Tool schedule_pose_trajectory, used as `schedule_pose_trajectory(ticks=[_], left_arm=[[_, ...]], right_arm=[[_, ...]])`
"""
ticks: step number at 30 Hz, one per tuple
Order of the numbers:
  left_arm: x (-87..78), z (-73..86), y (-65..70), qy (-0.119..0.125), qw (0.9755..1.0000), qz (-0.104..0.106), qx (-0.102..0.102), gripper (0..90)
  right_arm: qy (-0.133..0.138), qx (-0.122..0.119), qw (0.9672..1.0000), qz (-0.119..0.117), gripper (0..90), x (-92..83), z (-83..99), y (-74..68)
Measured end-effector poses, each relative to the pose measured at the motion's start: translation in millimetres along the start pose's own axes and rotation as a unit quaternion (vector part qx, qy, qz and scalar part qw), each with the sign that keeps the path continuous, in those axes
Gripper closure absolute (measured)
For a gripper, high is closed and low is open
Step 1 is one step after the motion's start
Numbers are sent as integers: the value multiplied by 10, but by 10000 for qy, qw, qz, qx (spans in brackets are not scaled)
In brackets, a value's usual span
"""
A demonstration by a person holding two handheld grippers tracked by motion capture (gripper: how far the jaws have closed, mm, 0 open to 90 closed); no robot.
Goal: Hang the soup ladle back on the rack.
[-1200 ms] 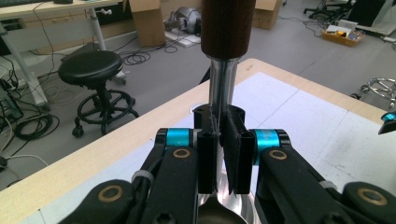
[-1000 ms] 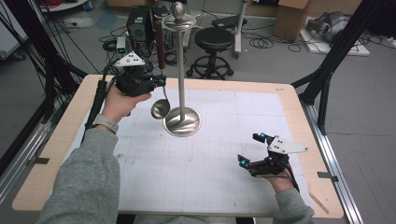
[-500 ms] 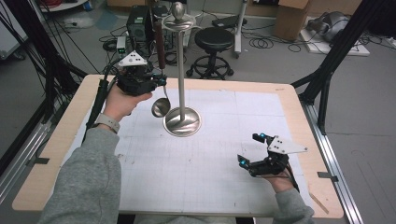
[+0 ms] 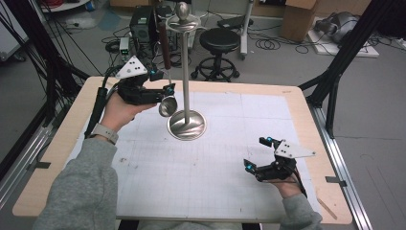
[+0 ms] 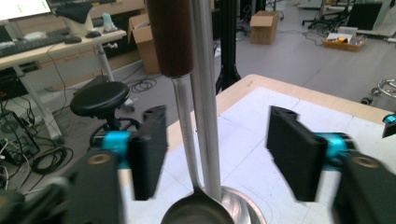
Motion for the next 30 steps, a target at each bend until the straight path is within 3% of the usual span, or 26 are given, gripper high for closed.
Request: schedule_pose_trajectory(ticks=[3,6,11,13,16,18,24,30], left_arm=[[-45,15,10,-106,9998,-154,-66,276],[-92,57,14,-28,9998,-125,-152,161],[-180,162,-4,40,9997,-126,-222,51],[-219,205,-13,46,9992,-213,-335,47],[-279,261,-29,161,9974,-220,-664,42],[-311,310,-33,175,9969,-258,-718,20],[-407,442,-15,383,9964,-233,-726,18],[-523,578,12,482,9961,-356,-651,18]], right_arm=[[-34,12,10000,6,4,1,5,0],[-45,15,10000,34,3,0,7,2],[-12,-8,10000,58,3,-2,6,6],[-14,-9,10000,61,3,-3,6,5],[-15,-13,10000,64,3,-3,6,5],[-37,37,10000,53,3,-3,9,-3],[-46,32,10000,58,3,-2,11,-2],[-81,-14,9999,65,3,6,18,-6]])
Point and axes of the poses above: each handheld gripper's, and its own axes: x roughly forward along the jaws, z roughly out of its underside, y roughly to its right, the point moved 3 cm from there along x, roughly forward along the jaws, and after that the axes turned 12 degrees about x, right-handed, at the moved point
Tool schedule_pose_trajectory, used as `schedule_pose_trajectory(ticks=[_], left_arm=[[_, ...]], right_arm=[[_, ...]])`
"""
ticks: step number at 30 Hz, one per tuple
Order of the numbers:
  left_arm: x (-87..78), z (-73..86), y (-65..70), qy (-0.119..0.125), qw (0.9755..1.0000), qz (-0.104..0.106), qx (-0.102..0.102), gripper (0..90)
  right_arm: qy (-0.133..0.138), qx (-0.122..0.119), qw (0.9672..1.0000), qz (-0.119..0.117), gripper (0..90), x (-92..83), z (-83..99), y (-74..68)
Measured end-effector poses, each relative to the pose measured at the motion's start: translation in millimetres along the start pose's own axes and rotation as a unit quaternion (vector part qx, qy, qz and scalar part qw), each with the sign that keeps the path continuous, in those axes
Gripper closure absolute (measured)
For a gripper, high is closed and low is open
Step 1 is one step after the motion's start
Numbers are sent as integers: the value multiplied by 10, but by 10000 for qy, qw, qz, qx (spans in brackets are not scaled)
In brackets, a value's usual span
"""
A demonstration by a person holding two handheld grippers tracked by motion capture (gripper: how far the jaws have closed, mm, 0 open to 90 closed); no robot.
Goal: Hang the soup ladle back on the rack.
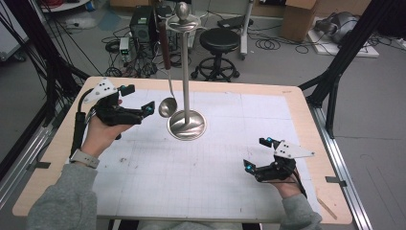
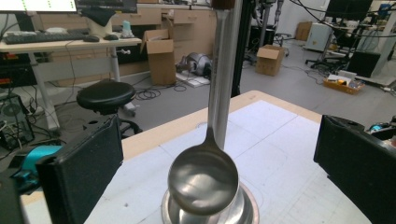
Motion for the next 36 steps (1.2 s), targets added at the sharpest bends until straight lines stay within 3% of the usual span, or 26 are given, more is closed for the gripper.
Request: schedule_pose_trajectory(ticks=[8,13,24,30,36], left_arm=[[-171,173,-13,224,9997,-63,-82,18],[-228,279,2,160,9998,-109,32,18],[-356,515,63,253,9996,-138,-13,18],[-426,683,101,55,9998,-169,47,18],[-508,865,78,-65,9994,-298,-159,18]], right_arm=[[14,53,10000,-20,3,-2,-2,-3],[67,44,10000,-3,3,-17,-11,11],[89,102,9999,8,3,-27,-13,18],[113,85,9999,25,3,-33,-16,27],[195,135,9997,51,3,-52,-27,44]])
Point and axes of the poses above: each handheld gripper's, and its own axes: x roughly forward along the jaws, z roughly out of its underside, y roughly to its right, the point moved 3 cm from there along x, roughly forward along the jaws, and after that the axes turned 12 degrees about x, right-handed, at the moved point
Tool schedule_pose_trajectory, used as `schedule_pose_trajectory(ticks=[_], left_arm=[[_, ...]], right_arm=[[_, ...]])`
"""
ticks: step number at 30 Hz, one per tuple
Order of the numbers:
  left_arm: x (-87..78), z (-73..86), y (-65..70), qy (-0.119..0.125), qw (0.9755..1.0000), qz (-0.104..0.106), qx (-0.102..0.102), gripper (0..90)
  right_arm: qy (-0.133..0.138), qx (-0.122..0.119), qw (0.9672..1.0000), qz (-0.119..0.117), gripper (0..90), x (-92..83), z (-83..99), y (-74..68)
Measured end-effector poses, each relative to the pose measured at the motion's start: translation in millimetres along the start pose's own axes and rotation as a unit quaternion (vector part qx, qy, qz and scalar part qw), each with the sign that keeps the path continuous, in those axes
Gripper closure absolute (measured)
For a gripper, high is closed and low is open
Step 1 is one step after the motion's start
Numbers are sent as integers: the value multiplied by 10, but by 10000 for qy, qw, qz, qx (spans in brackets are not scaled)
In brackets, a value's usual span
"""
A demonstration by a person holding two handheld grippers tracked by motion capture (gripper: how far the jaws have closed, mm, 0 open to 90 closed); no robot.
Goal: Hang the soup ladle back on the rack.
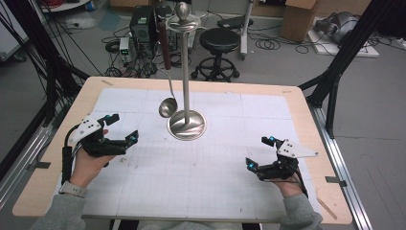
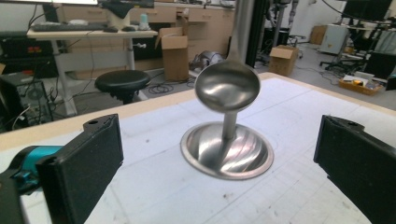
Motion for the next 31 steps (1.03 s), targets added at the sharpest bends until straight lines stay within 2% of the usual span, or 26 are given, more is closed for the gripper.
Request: schedule_pose_trajectory(ticks=[2,5,8,12,14,19,24,29,30,31], left_arm=[[-25,8,-14,-17,9999,-99,0,18],[-76,35,-10,151,9998,-142,-11,18],[-113,94,-11,37,9998,-195,32,18],[-160,131,-13,33,9996,-263,33,18],[-178,163,4,52,9996,-258,37,18],[-211,275,69,-41,9996,-277,28,18],[-269,295,55,-1,9991,-411,61,18],[-271,327,31,-34,9991,-391,-165,18],[-265,336,29,-70,9991,-387,-170,18],[-260,342,30,-104,9990,-413,-158,18]], right_arm=[[-3,29,10000,11,3,-10,0,6],[19,8,10000,7,3,-15,-5,10],[40,45,10000,16,3,-25,-9,12],[166,45,9998,38,3,-53,-28,27],[231,151,9996,38,3,-75,-37,30],[366,216,9990,105,3,-120,-55,62],[502,283,9981,215,3,-161,-65,99],[451,286,9983,247,3,-149,-55,91],[451,243,9983,262,3,-143,-54,95],[416,303,9983,257,3,-141,-50,85]])
Point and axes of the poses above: each handheld gripper's, and its own axes: x roughly forward along the jaws, z roughly out of its underside, y roughly to its right, the point moved 3 cm from there along x, roughly forward along the jaws, and after that the axes turned 12 degrees about x, right-handed, at the moved point
